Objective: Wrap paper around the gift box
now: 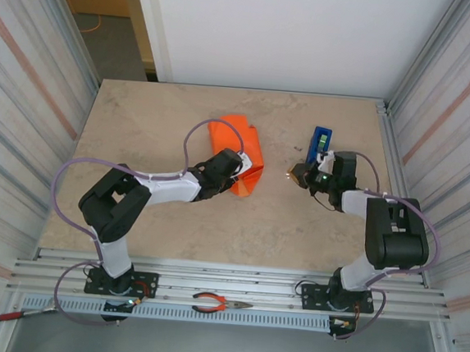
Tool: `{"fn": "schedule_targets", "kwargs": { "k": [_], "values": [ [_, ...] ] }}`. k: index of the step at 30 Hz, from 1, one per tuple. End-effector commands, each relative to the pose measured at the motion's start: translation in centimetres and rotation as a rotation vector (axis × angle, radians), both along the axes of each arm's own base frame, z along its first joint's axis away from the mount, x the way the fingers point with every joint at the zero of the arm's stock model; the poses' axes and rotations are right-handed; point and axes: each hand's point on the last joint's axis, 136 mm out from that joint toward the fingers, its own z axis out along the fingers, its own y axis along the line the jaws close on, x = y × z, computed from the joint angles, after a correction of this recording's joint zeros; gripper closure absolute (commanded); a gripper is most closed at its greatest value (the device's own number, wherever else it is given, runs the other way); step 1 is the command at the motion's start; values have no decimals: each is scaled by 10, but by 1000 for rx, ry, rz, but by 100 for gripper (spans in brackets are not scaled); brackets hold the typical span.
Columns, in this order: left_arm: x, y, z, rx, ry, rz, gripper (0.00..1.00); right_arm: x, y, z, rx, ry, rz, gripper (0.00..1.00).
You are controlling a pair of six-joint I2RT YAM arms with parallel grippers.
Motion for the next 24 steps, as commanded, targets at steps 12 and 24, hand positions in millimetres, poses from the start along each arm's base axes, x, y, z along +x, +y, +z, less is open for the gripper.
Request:
{"fn": "schedule_targets", "kwargs": {
  "k": [12, 24],
  "values": [
    [-9, -3, -12, 23, 30, -32, 45, -14, 38, 19, -58, -122, 112, 100],
    [-8, -11, 29, -72, -15, -40, 44, -12, 22, 18, -84, -117, 78, 100]
  ]
}}
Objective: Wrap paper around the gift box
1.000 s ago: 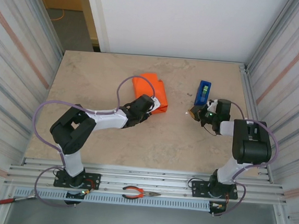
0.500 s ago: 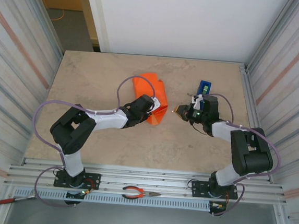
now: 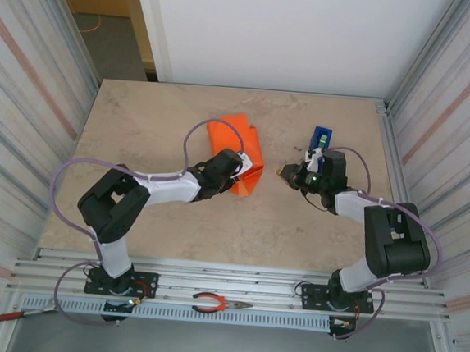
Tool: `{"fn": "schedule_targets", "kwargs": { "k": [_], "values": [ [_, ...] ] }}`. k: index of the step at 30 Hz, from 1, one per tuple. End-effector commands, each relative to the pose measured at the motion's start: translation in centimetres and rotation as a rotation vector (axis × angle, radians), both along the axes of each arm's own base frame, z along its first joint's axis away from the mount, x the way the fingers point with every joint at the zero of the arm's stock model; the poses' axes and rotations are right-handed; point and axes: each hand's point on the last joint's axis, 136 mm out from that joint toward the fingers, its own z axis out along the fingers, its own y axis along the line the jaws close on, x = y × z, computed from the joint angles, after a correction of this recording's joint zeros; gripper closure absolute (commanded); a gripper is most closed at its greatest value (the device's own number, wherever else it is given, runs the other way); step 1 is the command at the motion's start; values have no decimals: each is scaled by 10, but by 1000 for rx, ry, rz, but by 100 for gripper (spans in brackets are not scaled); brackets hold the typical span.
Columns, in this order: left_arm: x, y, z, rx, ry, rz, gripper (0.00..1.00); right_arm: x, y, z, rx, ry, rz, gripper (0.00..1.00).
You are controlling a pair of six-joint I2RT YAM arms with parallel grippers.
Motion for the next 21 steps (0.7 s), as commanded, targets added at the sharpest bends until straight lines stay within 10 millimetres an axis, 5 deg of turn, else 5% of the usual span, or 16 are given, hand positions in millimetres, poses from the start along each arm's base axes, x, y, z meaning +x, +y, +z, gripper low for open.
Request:
{"fn": "schedule_targets", "kwargs": {
  "k": [1, 6, 21],
  "values": [
    [-5, -9, 31, -71, -26, -28, 43, 1, -6, 9, -27, -41, -7, 96],
    [-7, -12, 52, -135, -52, -30, 41, 0, -10, 6, -48, -30, -19, 75],
    [13, 17, 97, -406, -20, 153, 27, -8, -27, -9, -161, 16, -127, 55]
  ]
}}
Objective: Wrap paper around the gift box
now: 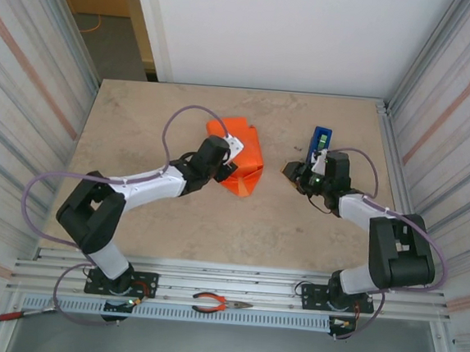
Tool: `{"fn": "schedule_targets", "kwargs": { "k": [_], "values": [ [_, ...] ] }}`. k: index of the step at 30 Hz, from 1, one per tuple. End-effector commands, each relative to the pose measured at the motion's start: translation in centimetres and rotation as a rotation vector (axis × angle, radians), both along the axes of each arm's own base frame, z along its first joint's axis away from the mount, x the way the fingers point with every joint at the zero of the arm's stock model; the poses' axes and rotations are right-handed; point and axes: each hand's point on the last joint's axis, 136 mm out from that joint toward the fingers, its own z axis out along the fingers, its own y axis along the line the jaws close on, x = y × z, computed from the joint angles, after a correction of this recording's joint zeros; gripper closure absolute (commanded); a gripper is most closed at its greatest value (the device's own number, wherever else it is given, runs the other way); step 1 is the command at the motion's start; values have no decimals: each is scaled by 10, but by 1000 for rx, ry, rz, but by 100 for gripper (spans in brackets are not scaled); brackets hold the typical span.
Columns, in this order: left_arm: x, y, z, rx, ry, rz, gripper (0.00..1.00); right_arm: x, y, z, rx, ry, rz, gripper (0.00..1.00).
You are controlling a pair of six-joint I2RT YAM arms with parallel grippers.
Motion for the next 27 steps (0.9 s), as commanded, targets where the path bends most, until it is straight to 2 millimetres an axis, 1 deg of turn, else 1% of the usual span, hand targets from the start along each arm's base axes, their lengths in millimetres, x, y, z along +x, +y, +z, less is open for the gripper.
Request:
{"fn": "schedule_targets", "kwargs": {
  "k": [1, 4, 6, 8, 11, 16, 19, 22, 27],
  "values": [
    [2, -1, 46, -170, -14, 50, 27, -6, -8, -8, -77, 13, -43, 55],
    [-1, 2, 56, -227, 10, 88, 23, -9, -10, -13, -136, 28, -61, 53],
    [-4, 6, 62, -270, 16, 115, 21, -10, -8, -16, -175, 31, -59, 53],
    [-8, 13, 61, -317, 29, 154, 19, -13, -5, -21, -209, 48, -56, 52],
    [-15, 21, 52, -393, 60, 200, 18, -17, 2, -29, -229, 73, -37, 52],
    [-28, 30, 31, -435, 116, 252, 16, -23, 15, -38, -240, 80, -2, 52],
    [-37, 34, 22, -460, 142, 269, 16, -23, 20, -35, -219, 67, 16, 52],
    [-43, 38, 14, -475, 162, 281, 15, -21, 24, -28, -204, 50, 39, 52],
    [-46, 42, 9, -484, 176, 291, 13, -18, 25, -16, -180, 35, 62, 53]
  ]
}}
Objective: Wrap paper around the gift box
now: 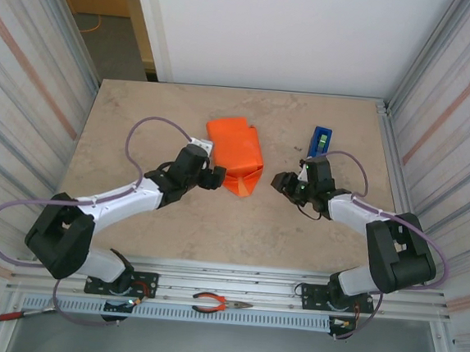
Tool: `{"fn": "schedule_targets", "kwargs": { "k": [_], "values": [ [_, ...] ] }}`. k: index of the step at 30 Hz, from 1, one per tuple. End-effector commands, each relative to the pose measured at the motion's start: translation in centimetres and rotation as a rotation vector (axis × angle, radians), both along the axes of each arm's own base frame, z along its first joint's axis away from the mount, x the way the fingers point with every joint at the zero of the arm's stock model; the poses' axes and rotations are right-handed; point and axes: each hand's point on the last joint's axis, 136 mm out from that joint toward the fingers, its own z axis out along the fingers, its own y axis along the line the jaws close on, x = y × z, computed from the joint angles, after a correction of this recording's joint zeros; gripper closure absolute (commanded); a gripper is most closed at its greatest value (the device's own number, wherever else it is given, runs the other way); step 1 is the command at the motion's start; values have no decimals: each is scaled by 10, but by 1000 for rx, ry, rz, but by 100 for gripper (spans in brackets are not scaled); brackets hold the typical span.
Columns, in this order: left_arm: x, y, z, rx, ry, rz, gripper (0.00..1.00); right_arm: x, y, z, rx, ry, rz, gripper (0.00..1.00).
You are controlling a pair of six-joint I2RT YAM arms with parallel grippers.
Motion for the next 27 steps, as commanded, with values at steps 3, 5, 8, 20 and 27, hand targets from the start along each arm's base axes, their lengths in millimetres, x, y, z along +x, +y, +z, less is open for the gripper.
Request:
{"fn": "schedule_targets", "kwargs": {
  "k": [3, 5, 8, 20, 27],
  "values": [
    [2, 4, 14, -75, -15, 29, 13, 10, 3, 21, 34, -44, 31, 54],
    [4, 5, 14, -85, -11, 33, 11, 11, 3, 24, 45, -47, 27, 54],
    [7, 5, 14, -96, -3, 32, 10, 12, 1, 27, 64, -48, 20, 55],
    [18, 9, 21, -95, 16, 32, 7, 18, 16, 56, 180, -74, 82, 58],
    [24, 16, 23, -90, 24, 48, 7, 21, 51, 78, 256, -82, 186, 60]
  ]
}}
